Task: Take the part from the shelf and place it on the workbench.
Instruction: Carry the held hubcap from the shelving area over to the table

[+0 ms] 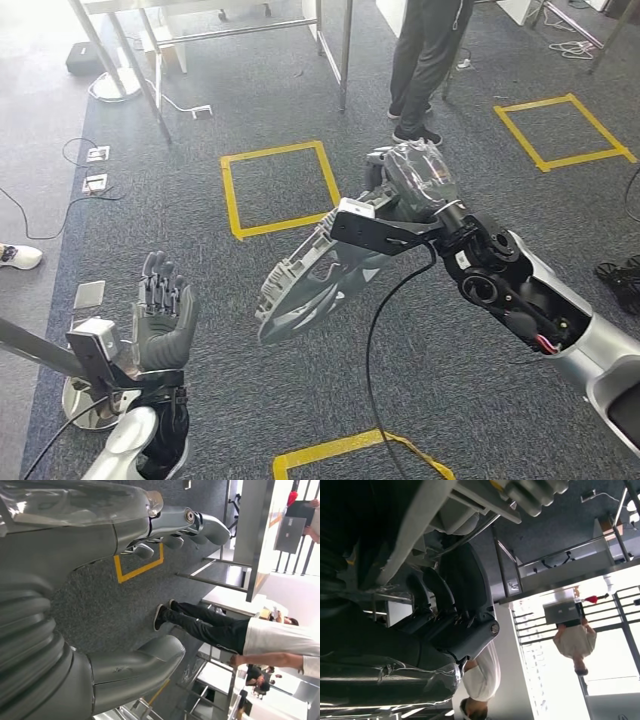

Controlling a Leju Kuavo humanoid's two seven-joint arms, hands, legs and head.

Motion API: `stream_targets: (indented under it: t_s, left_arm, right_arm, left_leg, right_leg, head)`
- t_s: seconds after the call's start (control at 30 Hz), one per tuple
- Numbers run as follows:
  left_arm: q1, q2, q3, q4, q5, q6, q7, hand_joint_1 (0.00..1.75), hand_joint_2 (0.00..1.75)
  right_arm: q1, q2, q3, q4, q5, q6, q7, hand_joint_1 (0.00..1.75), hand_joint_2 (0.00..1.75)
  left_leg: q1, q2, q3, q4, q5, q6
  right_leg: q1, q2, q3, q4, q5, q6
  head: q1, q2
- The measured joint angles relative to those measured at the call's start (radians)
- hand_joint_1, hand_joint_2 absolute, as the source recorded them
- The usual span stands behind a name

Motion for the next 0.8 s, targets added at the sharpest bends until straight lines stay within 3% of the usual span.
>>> stream_targets:
  t_s: [0.3, 0.8]
  left_arm:
    - [-0.027, -0.001, 0.0, 0.0, -0.026, 0.037, 0.072, 0.0, 1.75]
    - [-0.043, -0.002, 0.0, 0.0, -0.056, 0.063, 0.073, 0.0, 1.75]
  right_arm:
    - [0.032, -0.009, -0.025, 0.0, 0.01, -0.002, 0.01, 1.75, 1.75]
    - [0.047, -0.014, -0.047, -0.008, 0.02, -0.001, 0.008, 1.75, 1.75]
  left_leg:
    - [0.0, 0.0, 0.0, 0.001, -0.001, 0.001]
    - [0.0, 0.0, 0.0, 0.001, -0.001, 0.002]
  right_leg:
    - [0.0, 0.0, 0.002, -0.002, 0.0, 0.001]
    - [0.0, 0.0, 0.002, -0.002, 0.0, 0.001]
  head:
    - [0.0, 0.0]
    - [0.0, 0.0]
